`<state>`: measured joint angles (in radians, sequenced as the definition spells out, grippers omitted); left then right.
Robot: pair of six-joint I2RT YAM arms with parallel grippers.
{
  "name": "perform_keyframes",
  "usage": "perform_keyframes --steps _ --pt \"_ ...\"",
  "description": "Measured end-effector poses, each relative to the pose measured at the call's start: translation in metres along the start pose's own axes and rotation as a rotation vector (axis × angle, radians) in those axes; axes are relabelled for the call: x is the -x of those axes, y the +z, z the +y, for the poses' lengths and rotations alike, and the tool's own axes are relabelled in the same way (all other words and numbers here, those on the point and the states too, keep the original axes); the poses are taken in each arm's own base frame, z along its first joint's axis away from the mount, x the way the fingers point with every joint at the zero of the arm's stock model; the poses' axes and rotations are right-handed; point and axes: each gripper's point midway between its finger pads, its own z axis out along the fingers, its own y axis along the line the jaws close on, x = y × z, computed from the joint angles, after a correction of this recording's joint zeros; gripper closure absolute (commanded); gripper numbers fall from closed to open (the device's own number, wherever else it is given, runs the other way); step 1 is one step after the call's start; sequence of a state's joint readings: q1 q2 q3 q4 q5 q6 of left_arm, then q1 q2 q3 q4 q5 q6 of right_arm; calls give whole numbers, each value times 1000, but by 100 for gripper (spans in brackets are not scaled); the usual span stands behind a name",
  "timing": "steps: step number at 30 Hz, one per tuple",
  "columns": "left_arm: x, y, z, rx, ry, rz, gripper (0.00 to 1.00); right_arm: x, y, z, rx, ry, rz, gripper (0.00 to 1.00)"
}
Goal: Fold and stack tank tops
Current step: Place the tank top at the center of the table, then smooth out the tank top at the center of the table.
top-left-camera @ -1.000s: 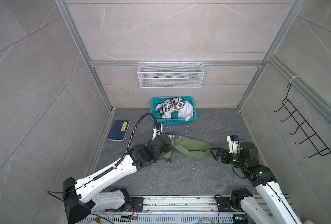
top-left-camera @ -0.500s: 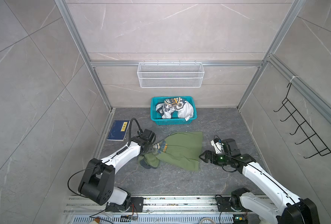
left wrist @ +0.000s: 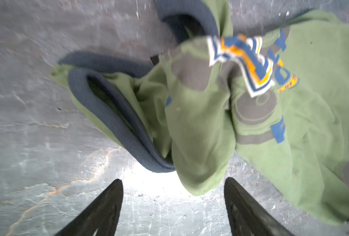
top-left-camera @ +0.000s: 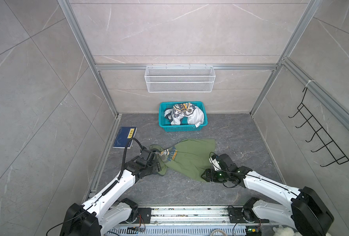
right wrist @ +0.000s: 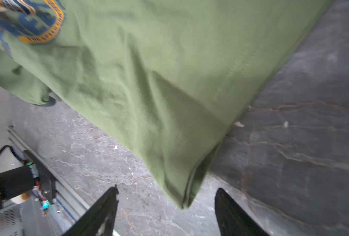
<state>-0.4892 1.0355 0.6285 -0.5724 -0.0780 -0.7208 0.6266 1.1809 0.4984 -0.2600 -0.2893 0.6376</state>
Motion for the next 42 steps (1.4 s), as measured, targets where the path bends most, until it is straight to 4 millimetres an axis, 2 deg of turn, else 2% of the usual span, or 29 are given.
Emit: perform_keyframes --steps 2,4,7,11,14,16,19,22,25,27,29,33,34,38,40,42 --pt "-8 8 -2 -24 -7 29 20 -1 6 -3 -27 -1 4 33" --pt "-14 15 -5 -42 -14 59 25 -3 12 -5 -47 1 11 37" --pt "-17 26 -12 -61 -21 94 43 -4 18 -4 -66 -10 18 43" --pt "-20 34 -18 -84 -21 125 64 -3 22 4 -68 -36 6 56" --pt "-20 33 -21 -100 -14 129 82 -1 21 10 -75 -59 -9 73" --pt "-20 32 -22 -101 -9 126 90 1 18 12 -87 -74 -25 84" --pt "-16 25 -21 -96 1 110 100 8 8 15 -105 -91 -60 93" --pt "-6 9 -21 -83 21 70 100 20 -15 21 -128 -121 -116 97" --pt "12 -18 -23 -83 44 -8 100 39 -54 34 -132 -157 -216 100" --pt "25 -43 -26 -100 59 -80 100 52 -83 46 -121 -177 -292 100" --pt "40 -76 -34 -148 78 -167 100 64 -118 58 -103 -199 -375 100" --pt "64 -158 -54 -306 135 -354 100 76 -184 84 -32 -223 -505 100" --pt "69 -185 -60 -355 154 -409 100 78 -200 91 -6 -228 -535 100" --pt "77 -272 -68 -491 208 -586 100 81 -255 112 83 -237 -632 100" --pt "78 -300 -66 -527 218 -656 100 82 -269 117 102 -237 -657 100" --pt "78 -307 -63 -529 214 -683 100 83 -272 118 103 -233 -662 99"
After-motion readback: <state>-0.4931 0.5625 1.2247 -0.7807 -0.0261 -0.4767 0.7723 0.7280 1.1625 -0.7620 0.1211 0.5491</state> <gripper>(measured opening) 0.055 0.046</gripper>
